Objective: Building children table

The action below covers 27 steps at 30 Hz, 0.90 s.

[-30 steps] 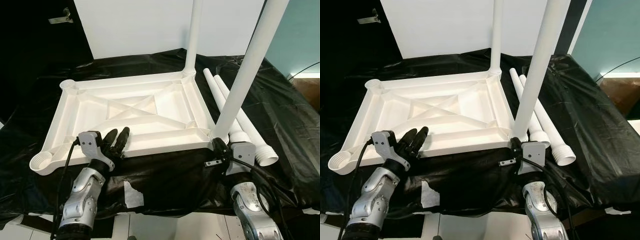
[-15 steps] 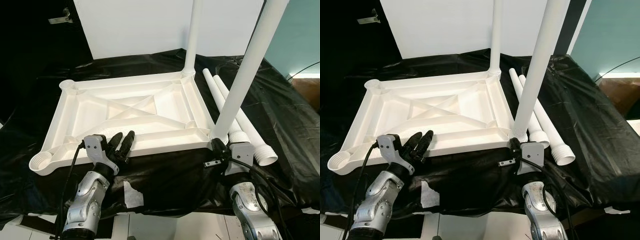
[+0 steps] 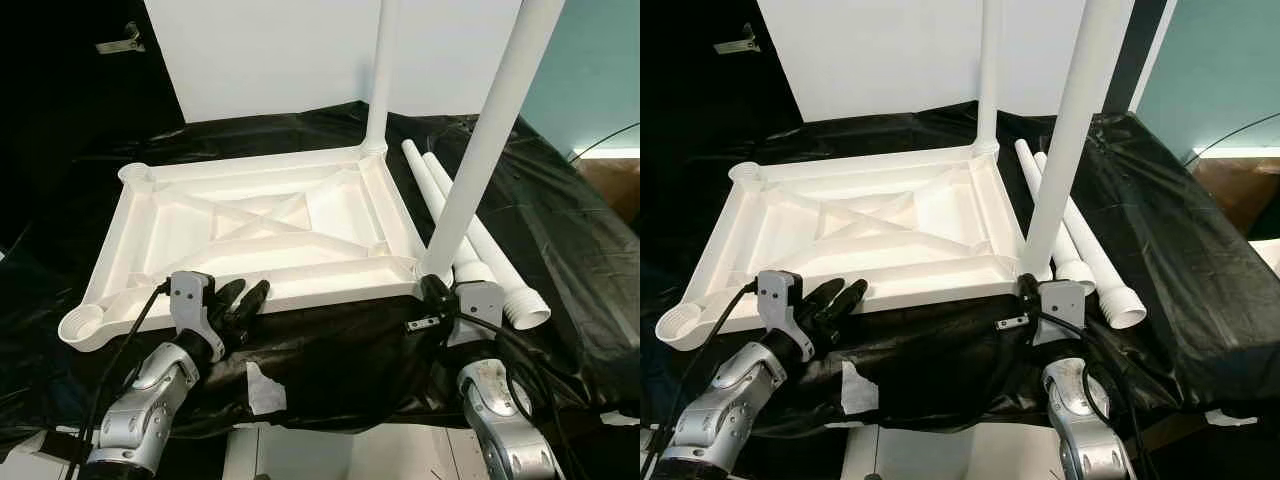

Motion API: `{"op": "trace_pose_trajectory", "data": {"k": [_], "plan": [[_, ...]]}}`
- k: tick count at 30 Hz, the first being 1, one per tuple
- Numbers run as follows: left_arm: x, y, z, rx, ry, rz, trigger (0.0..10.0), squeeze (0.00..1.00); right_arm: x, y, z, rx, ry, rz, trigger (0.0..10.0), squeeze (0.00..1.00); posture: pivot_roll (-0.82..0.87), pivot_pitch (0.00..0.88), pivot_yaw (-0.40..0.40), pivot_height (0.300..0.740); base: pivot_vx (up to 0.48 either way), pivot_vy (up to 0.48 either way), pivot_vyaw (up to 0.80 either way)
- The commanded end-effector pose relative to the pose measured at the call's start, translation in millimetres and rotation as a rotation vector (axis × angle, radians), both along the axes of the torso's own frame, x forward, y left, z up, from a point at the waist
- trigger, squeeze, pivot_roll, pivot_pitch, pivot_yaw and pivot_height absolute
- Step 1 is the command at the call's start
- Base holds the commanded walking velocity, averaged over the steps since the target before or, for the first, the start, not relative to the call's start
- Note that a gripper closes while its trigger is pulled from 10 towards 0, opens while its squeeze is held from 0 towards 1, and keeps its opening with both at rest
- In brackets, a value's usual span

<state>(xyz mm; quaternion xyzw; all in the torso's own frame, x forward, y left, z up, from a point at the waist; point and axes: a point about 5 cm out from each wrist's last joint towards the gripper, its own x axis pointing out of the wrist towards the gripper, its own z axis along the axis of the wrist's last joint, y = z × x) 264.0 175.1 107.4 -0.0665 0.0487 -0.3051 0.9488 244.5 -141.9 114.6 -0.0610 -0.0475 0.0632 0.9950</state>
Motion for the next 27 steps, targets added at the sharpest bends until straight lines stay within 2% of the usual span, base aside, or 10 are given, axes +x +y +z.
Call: {"op": "trace_pose_trajectory", "data": {"k": [1, 4, 5, 7, 11, 12, 13, 22, 25, 27], "plan": [[-23.7, -12.9, -7.8, 0.023, 0.029, -0.538, 10.0, 0.00, 2.1, 0.4, -2.1, -0.007, 0.002, 0.006, 10.0, 0.00, -0.07, 0.004, 0.017, 0.740, 0.000, 0.000, 0.00], [-23.6, -11.7, -7.9, 0.056, 0.035, -0.566, 10.0, 0.00, 2.8, 0.7, -2.1, -0.007, 0.002, 0.008, 10.0, 0.00, -0.07, 0.004, 0.017, 0.740, 0.000, 0.000, 0.00], [-22.8, -10.8, -7.9, 0.083, 0.045, -0.596, 10.0, 0.40, 3.8, 1.0, -2.0, -0.007, 0.001, 0.009, 10.0, 0.00, -0.07, 0.004, 0.016, 0.740, 0.000, 0.000, 0.00], [-22.5, -9.7, -9.1, 0.111, 0.069, -0.633, 10.0, 0.46, 4.6, 1.5, -1.8, -0.006, 0.001, 0.010, 10.0, 0.00, -0.07, 0.005, 0.016, 0.740, 0.000, 0.000, 0.00], [-22.7, -7.9, -12.3, 0.161, 0.100, -0.671, 10.0, 0.41, 5.1, 2.3, -1.8, -0.005, 0.000, 0.011, 10.0, 0.00, -0.07, 0.006, 0.018, 0.740, 0.000, 0.000, 0.00], [-19.9, -6.0, -16.1, 0.218, 0.128, -0.689, 10.0, 0.28, 5.6, 3.2, -1.9, -0.004, 0.000, 0.011, 10.0, 0.00, -0.08, 0.008, 0.021, 0.740, 0.000, 0.000, 0.00], [-17.7, -5.3, -18.0, 0.257, 0.150, -0.706, 10.0, 0.26, 5.8, 3.6, -2.0, -0.003, 0.000, 0.011, 10.0, 0.00, -0.08, 0.008, 0.023, 0.740, 0.000, 0.000, 0.00], [-16.8, -3.7, -8.9, 0.258, 0.182, -0.800, 10.0, 0.27, 6.0, 2.2, -2.7, 0.004, 0.000, -0.009, 10.0, 0.00, -0.09, 0.006, 0.034, 0.740, 0.000, 0.000, 0.00], [-13.5, -4.0, -9.3, 0.287, 0.159, -0.788, 10.0, 0.27, 6.4, 3.0, -3.1, 0.007, 0.000, -0.010, 10.0, 0.00, -0.09, 0.005, 0.036, 0.740, 0.000, 0.000, 0.00], [-8.8, -7.2, -2.6, 0.244, 0.119, -0.770, 10.0, 0.28, 6.8, 3.8, -3.2, 0.009, -0.001, -0.009, 10.0, 0.00, -0.09, 0.004, 0.037, 0.740, 0.000, 0.000, 0.00]]}}
